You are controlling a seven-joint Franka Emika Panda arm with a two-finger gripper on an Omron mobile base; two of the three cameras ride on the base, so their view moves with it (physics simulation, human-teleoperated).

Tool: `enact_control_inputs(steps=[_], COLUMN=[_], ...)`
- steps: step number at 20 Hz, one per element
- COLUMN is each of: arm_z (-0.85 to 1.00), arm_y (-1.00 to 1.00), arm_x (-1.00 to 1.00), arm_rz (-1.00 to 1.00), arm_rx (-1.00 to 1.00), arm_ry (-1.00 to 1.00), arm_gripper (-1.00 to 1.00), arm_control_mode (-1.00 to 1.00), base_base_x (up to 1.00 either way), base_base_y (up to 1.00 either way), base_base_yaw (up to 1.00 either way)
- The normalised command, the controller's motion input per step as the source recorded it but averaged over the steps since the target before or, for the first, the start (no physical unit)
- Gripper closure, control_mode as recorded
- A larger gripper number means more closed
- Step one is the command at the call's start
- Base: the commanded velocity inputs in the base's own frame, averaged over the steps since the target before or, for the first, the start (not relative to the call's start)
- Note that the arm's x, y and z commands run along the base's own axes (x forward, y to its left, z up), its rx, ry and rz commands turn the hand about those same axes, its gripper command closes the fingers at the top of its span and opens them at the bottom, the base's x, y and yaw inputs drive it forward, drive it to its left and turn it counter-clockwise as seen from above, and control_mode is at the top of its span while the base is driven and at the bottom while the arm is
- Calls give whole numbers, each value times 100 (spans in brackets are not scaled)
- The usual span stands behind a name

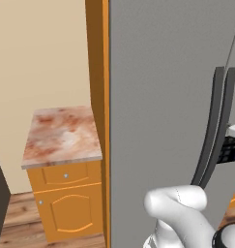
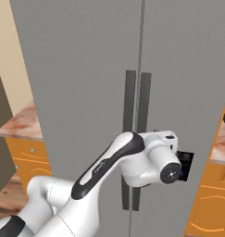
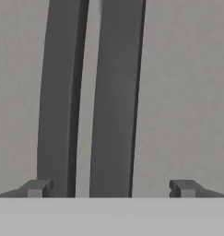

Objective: Open the freezer door, pick up the ice cube tray from the freezer, and place it on the dining counter.

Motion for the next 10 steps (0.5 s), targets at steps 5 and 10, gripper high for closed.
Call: enact_control_inputs(steps=[5, 10], arm_z=[0, 0], arm_y=[0, 0], arm_x=[10, 13], arm_rz=[0, 0], arm_rx=[0, 0], arm_ry=[0, 0], arm_gripper=[-100, -100], arm_control_mode=[-100, -100], base_base_x=[0, 0], base_base_y=[0, 0], base_base_yaw=[0, 0])
